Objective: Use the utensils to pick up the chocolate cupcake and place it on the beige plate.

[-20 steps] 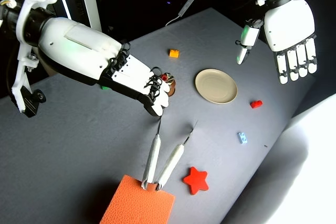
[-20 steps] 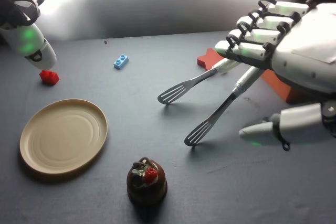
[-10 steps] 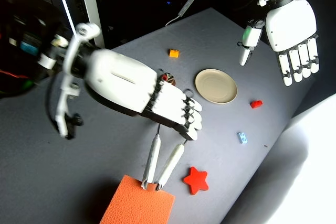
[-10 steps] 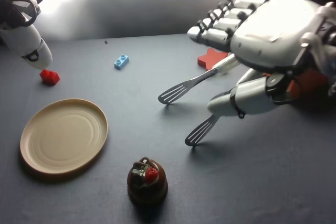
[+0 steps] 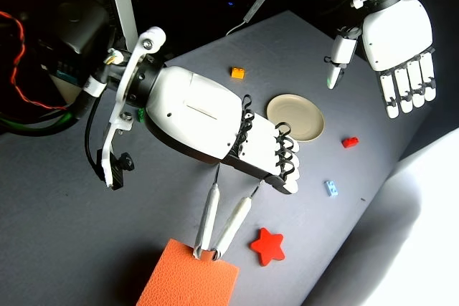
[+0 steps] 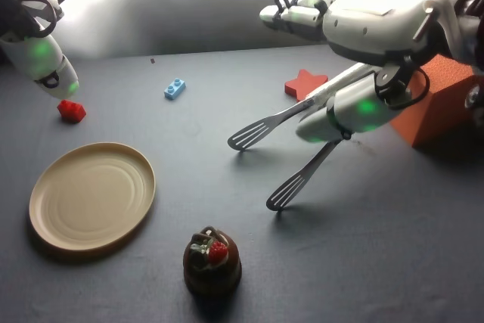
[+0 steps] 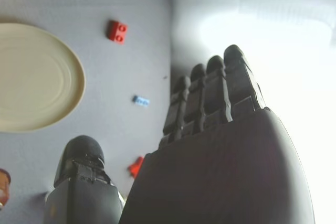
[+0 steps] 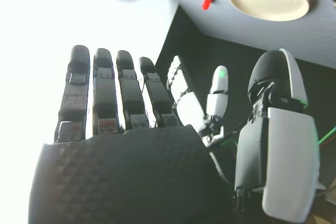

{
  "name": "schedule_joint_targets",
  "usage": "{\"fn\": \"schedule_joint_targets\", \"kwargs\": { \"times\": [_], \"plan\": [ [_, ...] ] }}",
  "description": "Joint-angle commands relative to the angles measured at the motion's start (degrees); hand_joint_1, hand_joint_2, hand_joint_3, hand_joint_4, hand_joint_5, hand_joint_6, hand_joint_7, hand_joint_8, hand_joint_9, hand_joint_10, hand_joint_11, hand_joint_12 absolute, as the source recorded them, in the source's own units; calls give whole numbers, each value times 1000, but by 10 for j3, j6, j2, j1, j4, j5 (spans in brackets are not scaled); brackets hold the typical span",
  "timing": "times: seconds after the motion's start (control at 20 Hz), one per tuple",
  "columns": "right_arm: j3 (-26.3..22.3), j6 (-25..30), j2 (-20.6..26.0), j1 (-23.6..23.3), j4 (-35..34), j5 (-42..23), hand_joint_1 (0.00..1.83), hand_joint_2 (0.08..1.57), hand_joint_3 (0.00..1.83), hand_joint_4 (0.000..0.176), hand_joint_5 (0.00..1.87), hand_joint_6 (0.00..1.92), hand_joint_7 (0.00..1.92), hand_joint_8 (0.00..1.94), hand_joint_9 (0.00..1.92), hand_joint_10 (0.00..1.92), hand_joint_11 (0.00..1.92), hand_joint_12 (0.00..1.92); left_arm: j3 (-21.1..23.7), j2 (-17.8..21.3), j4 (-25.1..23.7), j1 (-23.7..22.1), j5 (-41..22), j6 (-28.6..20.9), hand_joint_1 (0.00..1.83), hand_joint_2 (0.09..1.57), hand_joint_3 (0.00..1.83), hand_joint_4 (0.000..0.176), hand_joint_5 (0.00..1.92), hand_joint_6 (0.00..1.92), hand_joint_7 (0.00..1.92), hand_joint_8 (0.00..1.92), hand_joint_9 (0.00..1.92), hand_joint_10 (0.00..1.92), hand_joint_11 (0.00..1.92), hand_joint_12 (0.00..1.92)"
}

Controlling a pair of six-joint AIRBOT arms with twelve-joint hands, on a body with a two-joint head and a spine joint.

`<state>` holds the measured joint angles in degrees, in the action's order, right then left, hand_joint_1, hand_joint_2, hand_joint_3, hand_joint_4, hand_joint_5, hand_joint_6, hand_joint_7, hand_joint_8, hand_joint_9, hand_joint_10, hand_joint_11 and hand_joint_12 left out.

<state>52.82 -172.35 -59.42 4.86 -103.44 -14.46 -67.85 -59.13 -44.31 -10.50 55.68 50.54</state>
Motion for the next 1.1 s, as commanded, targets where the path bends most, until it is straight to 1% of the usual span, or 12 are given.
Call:
{"fn": "schedule_joint_targets", "kwargs": {
  "times": [0.0, 0.05, 0.1, 0.2, 0.25, 0.45, 0.5, 0.55, 0.8, 0.9, 0.95, 1.05],
  "plan": [
    [5, -2, 1, -10, 14, 5, 404, 1009, 9, 0, 0, 0, 0, 0, 1, 0, 0, 8, -1, 2, -42, -8, -18, 4, 19, 1088, 1, 0, 38, 5, 50, 8, 25, 6, 0, 0],
    [15, -2, -5, -9, 17, 6, 404, 1010, 9, 0, 0, 0, 0, 0, 0, 0, 0, 2, 1, 3, -42, -9, -18, 4, 8, 1088, 1, 0, 36, 4, 49, 7, 24, 5, 0, 0],
    [22, -1, -10, -6, 17, 6, 516, 1010, 7, 0, 0, 0, 0, 0, 0, 0, 0, 0, 2, 4, -42, -10, -17, 5, 3, 1086, 0, 0, 40, 5, 56, 9, 32, 8, 2, 1],
    [41, -1, -21, -1, 17, 7, 563, 1027, 12, 0, 0, 0, 0, 0, 0, 0, 0, 0, 4, 5, -42, -11, -17, 5, 7, 1087, 1, 0, 28, 0, 35, 0, 18, 1, 0, 0],
    [48, -1, -25, -1, 17, 7, 492, 1045, 19, 0, 0, 0, 0, 0, 0, 0, 0, 0, 3, 5, -42, -11, -17, 5, 1, 1088, 1, 0, 23, 0, 28, 0, 18, 1, 0, 0],
    [74, -1, -44, 0, 17, 2, 472, 1051, 18, 0, 0, 0, 0, 0, 0, 0, 0, 0, 4, 4, -42, -12, -17, 5, 0, 1088, 1, 0, 22, 0, 26, 0, 18, 1, 0, 0],
    [77, -1, -46, 0, 17, 2, 472, 1052, 17, 0, 0, 0, 0, 0, 0, 0, 0, 0, 4, 3, -42, -12, -17, 5, 0, 1088, 1, 0, 21, 0, 26, 0, 18, 1, 0, 0],
    [79, -1, -48, 0, 17, 3, 558, 1071, 22, 0, 0, 0, 0, 0, 0, 0, 0, 0, 4, 3, -42, -12, -17, 5, 0, 1082, 0, 0, 17, 0, 19, 0, 14, 0, 3, 1],
    [81, -1, -49, -1, 21, 17, 631, 1056, 8, 0, 0, 0, 0, 0, 0, 0, 0, 0, 4, 4, -42, -11, -17, 5, 0, 1083, 0, 0, 40, 9, 22, 8, 5, 2, 0, 0],
    [86, -1, -51, 3, 21, 15, 658, 1063, 9, 0, 0, 0, 0, 0, 0, 0, 0, 0, 4, 4, -41, -10, -17, 5, 13, 1079, 0, 0, 54, 11, 35, 10, 16, 5, 3, 2],
    [89, -1, -53, 6, 21, 15, 682, 1058, 5, 0, 0, 0, 0, 0, 0, 0, 0, 0, 4, 4, -41, -10, -17, 5, 49, 1075, 0, 0, 67, 13, 48, 12, 26, 8, 18, 9],
    [91, -1, -56, 22, 21, 19, 640, 1030, 0, 0, 0, 0, 0, 0, 0, 0, 0, 0, 4, 4, -41, -9, -17, 5, 52, 1078, 0, 0, 62, 7, 32, 3, 14, 2, 12, 7]
  ]
}}
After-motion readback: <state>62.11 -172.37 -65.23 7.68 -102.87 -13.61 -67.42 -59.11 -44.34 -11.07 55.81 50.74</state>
